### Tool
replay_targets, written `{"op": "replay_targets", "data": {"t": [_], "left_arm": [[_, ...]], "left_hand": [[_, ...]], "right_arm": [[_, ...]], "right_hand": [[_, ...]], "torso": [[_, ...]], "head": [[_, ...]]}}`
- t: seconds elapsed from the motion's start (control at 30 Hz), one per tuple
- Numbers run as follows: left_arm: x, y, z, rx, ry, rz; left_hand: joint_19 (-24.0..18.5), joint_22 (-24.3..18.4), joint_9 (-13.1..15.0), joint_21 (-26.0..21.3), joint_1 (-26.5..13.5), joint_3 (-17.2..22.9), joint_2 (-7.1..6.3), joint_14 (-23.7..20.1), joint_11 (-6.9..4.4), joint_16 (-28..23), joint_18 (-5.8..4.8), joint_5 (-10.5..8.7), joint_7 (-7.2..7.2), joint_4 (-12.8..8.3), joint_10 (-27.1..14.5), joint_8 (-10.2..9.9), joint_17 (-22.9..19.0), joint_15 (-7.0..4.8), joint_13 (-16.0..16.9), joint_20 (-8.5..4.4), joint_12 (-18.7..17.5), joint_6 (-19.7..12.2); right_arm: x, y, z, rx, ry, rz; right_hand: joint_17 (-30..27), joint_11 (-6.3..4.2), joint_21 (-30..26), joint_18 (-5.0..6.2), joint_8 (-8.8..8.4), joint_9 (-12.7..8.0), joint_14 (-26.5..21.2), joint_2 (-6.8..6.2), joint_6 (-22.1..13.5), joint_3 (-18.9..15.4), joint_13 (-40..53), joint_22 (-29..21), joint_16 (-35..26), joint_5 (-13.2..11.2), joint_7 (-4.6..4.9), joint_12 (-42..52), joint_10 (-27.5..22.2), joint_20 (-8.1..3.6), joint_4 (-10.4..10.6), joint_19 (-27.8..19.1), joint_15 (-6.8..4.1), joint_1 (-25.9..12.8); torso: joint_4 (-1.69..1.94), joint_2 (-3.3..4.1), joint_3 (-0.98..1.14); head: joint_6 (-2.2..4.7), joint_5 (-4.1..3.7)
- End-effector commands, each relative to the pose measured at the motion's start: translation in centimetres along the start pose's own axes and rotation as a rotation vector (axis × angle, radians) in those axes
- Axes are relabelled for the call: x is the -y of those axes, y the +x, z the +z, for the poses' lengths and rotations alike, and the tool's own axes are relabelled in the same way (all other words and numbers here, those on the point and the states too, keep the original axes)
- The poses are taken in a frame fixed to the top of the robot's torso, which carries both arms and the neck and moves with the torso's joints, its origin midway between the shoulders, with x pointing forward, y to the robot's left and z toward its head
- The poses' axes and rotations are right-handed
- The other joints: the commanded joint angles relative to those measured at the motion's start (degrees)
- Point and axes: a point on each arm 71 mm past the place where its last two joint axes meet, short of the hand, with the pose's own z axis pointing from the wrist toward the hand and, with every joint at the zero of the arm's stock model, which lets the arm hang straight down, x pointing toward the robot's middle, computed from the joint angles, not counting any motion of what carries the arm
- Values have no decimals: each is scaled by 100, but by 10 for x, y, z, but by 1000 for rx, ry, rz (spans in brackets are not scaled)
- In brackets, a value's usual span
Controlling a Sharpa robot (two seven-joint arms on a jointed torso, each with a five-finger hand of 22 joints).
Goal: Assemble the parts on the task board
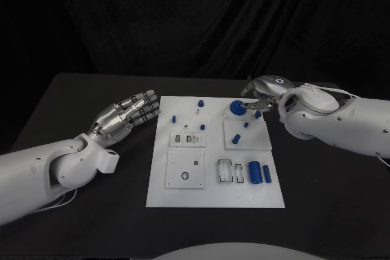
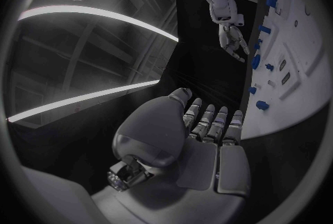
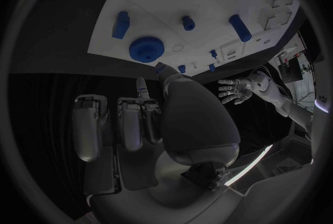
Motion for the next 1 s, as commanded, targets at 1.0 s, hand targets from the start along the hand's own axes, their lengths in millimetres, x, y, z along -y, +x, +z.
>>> {"op": "replay_targets", "data": {"t": [1.0], "left_arm": [[-1,0,-5,-8,98,-31]], "left_hand": [[30,5,-2,9,-88,79,-17,-29,22,6,-62,13,39,-6,-52,-22,-7,42,-7,-8,-26,-17]], "right_arm": [[-3,22,13,-102,47,-62]], "right_hand": [[1507,15,136,-73,42,133,605,-37,-15,-101,1507,1406,16,-556,21,14,616,-6,76,476,-8,-208]], "torso": [[4,2,-5]], "head": [[-61,-27]]}}
